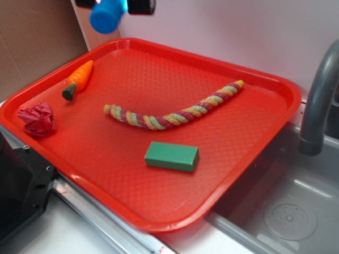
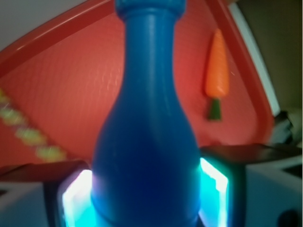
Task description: Grab the blue bottle.
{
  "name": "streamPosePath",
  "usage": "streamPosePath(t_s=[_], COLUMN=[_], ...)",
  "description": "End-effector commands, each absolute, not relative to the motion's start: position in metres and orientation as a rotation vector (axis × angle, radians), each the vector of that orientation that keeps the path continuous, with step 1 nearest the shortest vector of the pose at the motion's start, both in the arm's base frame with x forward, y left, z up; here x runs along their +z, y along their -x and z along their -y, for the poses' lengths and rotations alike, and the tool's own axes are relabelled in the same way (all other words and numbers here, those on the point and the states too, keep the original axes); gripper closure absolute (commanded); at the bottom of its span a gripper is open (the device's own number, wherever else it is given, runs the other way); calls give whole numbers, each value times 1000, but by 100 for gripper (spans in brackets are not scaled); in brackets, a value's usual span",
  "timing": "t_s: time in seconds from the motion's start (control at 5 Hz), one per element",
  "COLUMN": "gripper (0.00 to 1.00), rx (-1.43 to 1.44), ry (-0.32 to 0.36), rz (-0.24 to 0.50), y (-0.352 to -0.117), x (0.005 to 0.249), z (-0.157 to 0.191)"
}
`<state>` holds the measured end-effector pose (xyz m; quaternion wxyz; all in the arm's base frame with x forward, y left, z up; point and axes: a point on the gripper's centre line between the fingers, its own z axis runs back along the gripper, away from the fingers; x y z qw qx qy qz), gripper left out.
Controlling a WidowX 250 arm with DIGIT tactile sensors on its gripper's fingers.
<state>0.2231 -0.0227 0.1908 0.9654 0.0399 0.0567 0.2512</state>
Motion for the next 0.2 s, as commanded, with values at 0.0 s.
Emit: streamPosePath(t_s=[0.0], gripper=[100], rx=[521], ry=[-122], rz=[13], y=[-196], x=[267], z=[26])
